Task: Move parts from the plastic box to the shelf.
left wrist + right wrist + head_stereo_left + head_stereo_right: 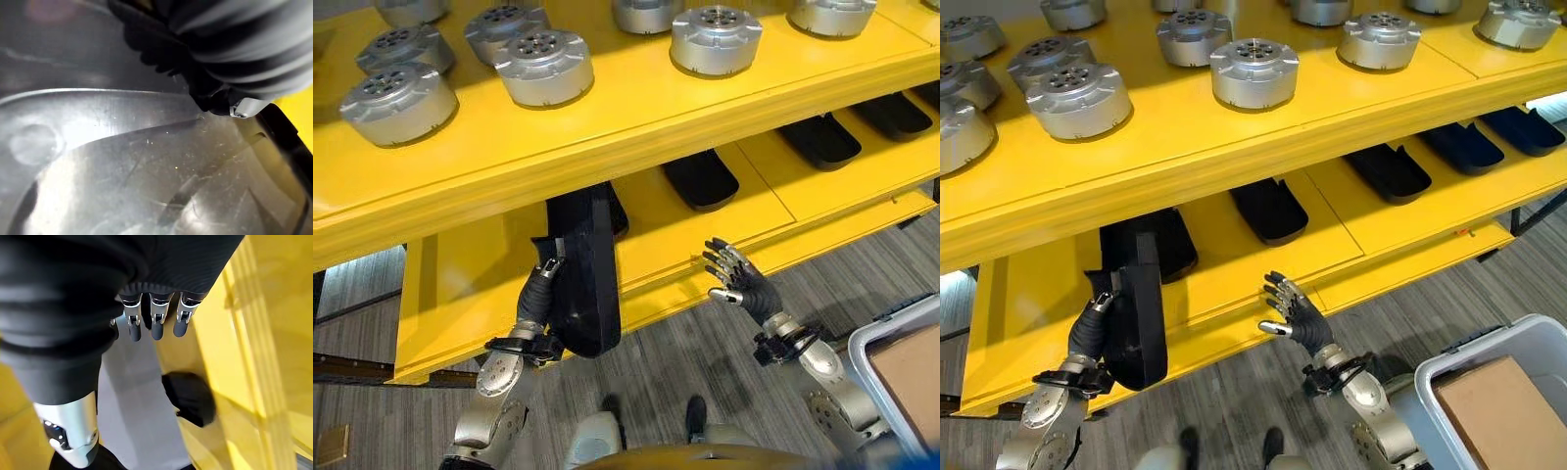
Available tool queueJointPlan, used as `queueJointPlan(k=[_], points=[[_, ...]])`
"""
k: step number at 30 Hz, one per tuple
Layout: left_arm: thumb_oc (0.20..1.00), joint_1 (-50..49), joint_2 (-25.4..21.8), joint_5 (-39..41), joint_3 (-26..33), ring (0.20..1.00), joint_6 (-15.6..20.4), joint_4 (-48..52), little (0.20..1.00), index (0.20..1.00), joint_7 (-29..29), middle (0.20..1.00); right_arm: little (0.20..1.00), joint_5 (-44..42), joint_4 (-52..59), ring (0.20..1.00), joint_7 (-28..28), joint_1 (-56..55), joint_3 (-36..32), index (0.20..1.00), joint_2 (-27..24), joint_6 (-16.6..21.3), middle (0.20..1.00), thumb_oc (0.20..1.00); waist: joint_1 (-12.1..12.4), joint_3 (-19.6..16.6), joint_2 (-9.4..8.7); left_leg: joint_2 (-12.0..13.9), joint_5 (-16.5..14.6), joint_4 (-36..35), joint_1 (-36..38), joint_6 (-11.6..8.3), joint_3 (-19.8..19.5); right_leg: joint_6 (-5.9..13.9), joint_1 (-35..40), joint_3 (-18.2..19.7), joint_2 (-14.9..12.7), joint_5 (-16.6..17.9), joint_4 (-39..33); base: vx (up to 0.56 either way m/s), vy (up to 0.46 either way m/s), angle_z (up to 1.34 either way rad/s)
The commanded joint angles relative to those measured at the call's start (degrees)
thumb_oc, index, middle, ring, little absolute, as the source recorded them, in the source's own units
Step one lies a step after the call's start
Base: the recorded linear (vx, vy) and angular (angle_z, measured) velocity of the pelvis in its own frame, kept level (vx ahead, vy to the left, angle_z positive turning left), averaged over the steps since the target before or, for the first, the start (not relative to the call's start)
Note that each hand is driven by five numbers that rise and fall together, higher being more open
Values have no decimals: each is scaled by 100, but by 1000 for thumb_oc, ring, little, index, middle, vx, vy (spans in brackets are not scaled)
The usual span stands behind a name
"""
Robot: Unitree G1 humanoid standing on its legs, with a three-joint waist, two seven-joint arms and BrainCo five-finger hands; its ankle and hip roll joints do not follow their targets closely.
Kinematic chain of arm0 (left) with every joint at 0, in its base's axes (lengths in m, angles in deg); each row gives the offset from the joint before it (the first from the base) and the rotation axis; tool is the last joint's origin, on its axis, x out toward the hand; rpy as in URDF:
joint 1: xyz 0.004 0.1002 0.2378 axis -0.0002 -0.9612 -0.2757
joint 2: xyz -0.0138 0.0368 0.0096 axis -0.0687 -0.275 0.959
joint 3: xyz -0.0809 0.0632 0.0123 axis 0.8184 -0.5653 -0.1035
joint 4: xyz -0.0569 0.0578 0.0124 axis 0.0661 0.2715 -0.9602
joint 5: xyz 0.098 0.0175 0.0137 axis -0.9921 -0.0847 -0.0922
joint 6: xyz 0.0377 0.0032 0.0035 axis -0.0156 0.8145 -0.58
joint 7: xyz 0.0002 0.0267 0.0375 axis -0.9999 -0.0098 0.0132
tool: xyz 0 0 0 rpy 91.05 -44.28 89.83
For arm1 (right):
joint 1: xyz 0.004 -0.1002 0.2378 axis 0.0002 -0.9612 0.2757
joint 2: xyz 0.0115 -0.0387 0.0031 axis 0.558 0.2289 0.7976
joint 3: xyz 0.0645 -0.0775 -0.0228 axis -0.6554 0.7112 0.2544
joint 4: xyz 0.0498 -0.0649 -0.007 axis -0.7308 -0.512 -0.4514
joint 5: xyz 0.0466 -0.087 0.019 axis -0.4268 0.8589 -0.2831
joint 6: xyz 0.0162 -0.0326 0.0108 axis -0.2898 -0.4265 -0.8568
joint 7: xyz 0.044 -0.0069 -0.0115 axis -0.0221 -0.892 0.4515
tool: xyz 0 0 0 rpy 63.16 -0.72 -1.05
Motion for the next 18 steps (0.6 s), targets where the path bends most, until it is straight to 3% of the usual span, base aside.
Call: queueJointPlan(k=[1, 2, 3, 4, 5, 6, 10, 11, 12, 16, 18], points=[[200, 190, -54, 69, 340, 200, 470, 583, 200, 200, -185, 200, 1000, -234, 48, 1000, -72, 208, 109, 1000, 58, 421, 1000, 1000, 26, -427, 261, 833, 1388, -758, 49, -10, -222, 594, -1197, 357, -302, -416, 1644, -192, 544, 22], [200, 276, -34, 116, 356, 200, 475, 585, 200, 200, -230, 200, 1000, -210, 8, 1000, -142, 263, 87, 1000, 29, 452, 1000, 1000, -38, -416, 418, 1092, 1759, -1110, 68, -220, 1, 683, -1478, 244, -512, -557, 2136, -108, 393, 13], [200, 364, -20, 131, 336, 200, 487, 546, 200, 200, -260, 200, 1000, -166, 0, 1000, -194, 278, 65, 1000, 20, 473, 1000, 1000, -51, -395, 470, 1144, 1849, -1243, 81, -312, 213, 722, -1556, 176, -617, -609, 2336, -83, 414, 68], [200, 501, -28, 161, 291, 200, 524, 475, 200, 200, -237, 200, 1000, -151, -20, 1000, -222, 310, 51, 1000, 36, 510, 1000, 1000, -80, -397, 600, 1214, 1669, -1402, 158, -404, 424, 789, -1695, 169, -674, -666, 2615, -12, 307, 81], [200, 606, -54, 143, 246, 200, 544, 477, 200, 200, -263, 200, 1000, -98, -50, 1000, -245, 319, 58, 1000, 64, 526, 1000, 1000, -22, -415, 635, 1166, 1543, -1419, 166, -413, 367, 848, -1777, 214, -743, -688, 2760, 38, 416, 92], [200, 801, -98, 95, 219, 200, 566, 401, 200, 200, -293, 200, 1000, -99, -84, 1000, -284, 223, -21, 1000, 150, 531, 1000, 1000, -15, -391, 563, 975, 1033, -1306, 127, -344, 400, 936, -1622, 157, -991, -653, 2741, 69, 331, 52], [200, 960, -178, 27, 183, 200, 610, 304, 200, 200, -317, 200, 1000, -136, 24, 1000, -207, 75, -83, 1000, 174, 496, 1000, 1000, -12, -339, 429, 764, 622, -863, -10, -312, 298, 1023, -1356, 94, -1209, -575, 2561, 62, 178, 27], [200, 1112, -188, -31, 112, 200, 607, 185, 200, 200, -342, 200, 1000, -114, 3, 1000, -177, 27, -92, 1000, 182, 458, 1000, 1000, -9, -299, 339, 621, 329, -464, -114, -289, 238, 1079, -1128, 74, -1346, -518, 2416, 78, 158, 18], [200, 1113, -189, -31, 112, 200, 608, 185, 200, 200, -342, 200, 1000, -114, 3, 1000, -177, 27, -92, 1000, 182, 458, 1000, 1000, -12, -296, 339, 621, 327, -459, -116, -288, 233, 1079, -1124, 70, -1347, -517, 2414, 71, 160, 18], [200, 1466, -191, -158, -44, 200, 618, -91, 200, 200, -531, 200, 1000, -194, 23, 1000, -137, -22, -89, 1000, 211, 393, 1000, 1000, -21, -233, 163, 355, -157, 289, -367, -295, 149, 1161, -808, 79, -1545, -436, 2181, 57, 145, 9], [200, 1526, -190, -184, -73, 200, 609, -149, 200, 200, -560, 200, 1000, -212, 20, 1000, -133, -7, -72, 1000, 217, 386, 1000, 1000, -21, -231, 135, 332, -217, 380, -398, -296, 147, 1167, -780, 84, -1563, -429, 2157, 30, 118, 3]])
